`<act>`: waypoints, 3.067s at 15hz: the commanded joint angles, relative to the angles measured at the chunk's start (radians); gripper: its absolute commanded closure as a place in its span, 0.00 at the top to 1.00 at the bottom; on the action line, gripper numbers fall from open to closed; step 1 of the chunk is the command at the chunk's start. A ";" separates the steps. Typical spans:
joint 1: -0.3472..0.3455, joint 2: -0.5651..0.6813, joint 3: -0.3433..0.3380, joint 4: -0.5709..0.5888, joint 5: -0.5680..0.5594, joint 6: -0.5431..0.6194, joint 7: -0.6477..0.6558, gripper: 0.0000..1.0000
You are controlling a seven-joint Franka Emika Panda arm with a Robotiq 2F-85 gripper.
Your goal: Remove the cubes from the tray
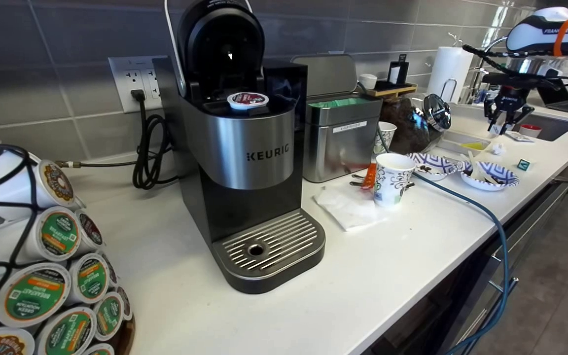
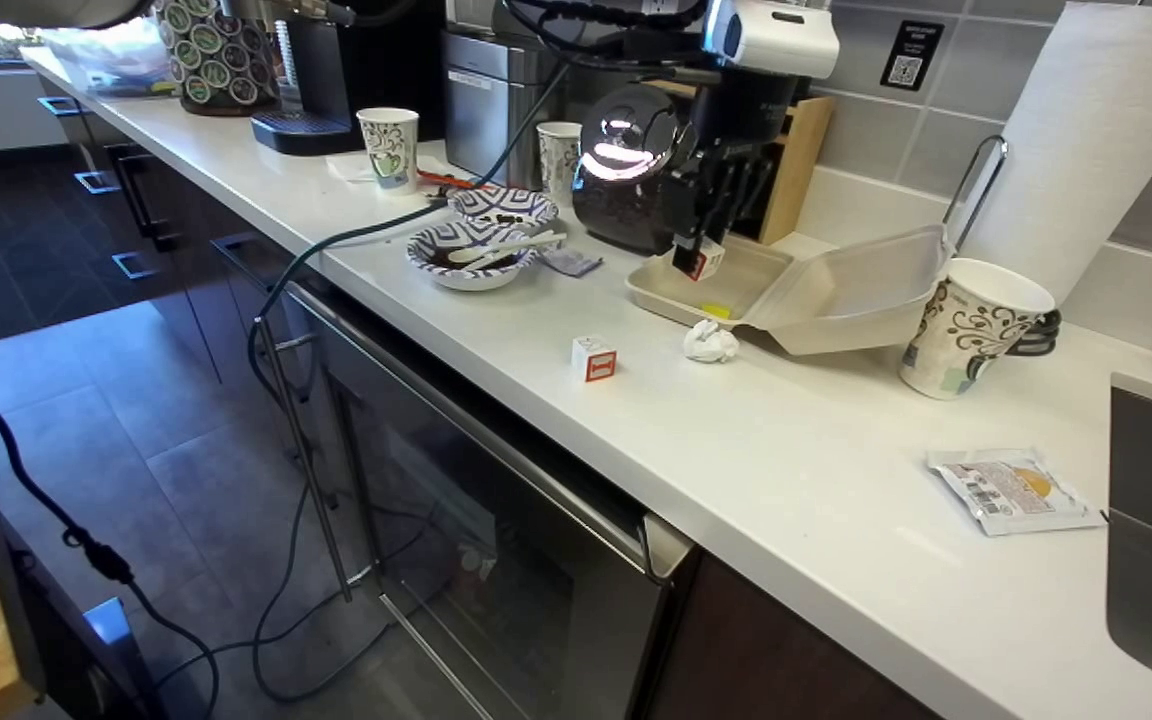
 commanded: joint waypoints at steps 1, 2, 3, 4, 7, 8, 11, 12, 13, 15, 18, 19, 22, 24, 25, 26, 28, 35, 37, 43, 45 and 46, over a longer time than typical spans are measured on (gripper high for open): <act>0.008 0.001 0.006 -0.002 0.003 0.019 0.134 0.09; 0.011 -0.005 0.010 -0.004 0.008 0.014 0.175 0.09; 0.015 -0.010 0.008 -0.009 0.009 0.011 0.239 0.09; 0.012 -0.014 0.008 -0.012 0.011 0.003 0.292 0.09; -0.005 -0.023 0.003 -0.014 0.007 -0.007 0.416 0.09; -0.010 -0.025 0.005 -0.014 -0.001 -0.013 0.406 0.09; -0.051 -0.013 0.049 -0.001 0.024 0.021 0.270 0.09; -0.056 -0.014 0.058 0.004 0.026 0.034 0.231 0.09; -0.051 -0.018 0.055 0.000 0.010 0.063 0.183 0.09; -0.052 -0.026 0.057 -0.009 0.007 0.094 0.127 0.09; -0.048 -0.049 0.055 -0.036 0.011 0.048 0.143 0.09; -0.043 -0.053 0.041 -0.045 0.001 0.024 0.179 0.09; -0.045 -0.024 0.002 -0.015 -0.027 -0.115 0.287 0.09; -0.056 -0.013 -0.005 -0.007 -0.025 -0.212 0.336 0.09; -0.065 -0.001 -0.009 0.000 -0.020 -0.236 0.373 0.09; -0.078 0.020 -0.007 0.018 -0.013 -0.221 0.384 0.09; -0.098 0.042 0.000 0.027 -0.003 -0.201 0.414 0.09; -0.145 0.112 -0.005 0.028 -0.014 -0.103 0.471 0.09; -0.153 0.122 0.000 0.016 -0.008 -0.059 0.498 0.59; -0.180 0.122 0.016 0.029 0.007 0.041 0.557 0.95; -0.185 0.105 0.021 0.016 0.007 0.099 0.573 1.00; -0.188 0.090 0.026 -0.003 0.009 0.128 0.580 1.00</act>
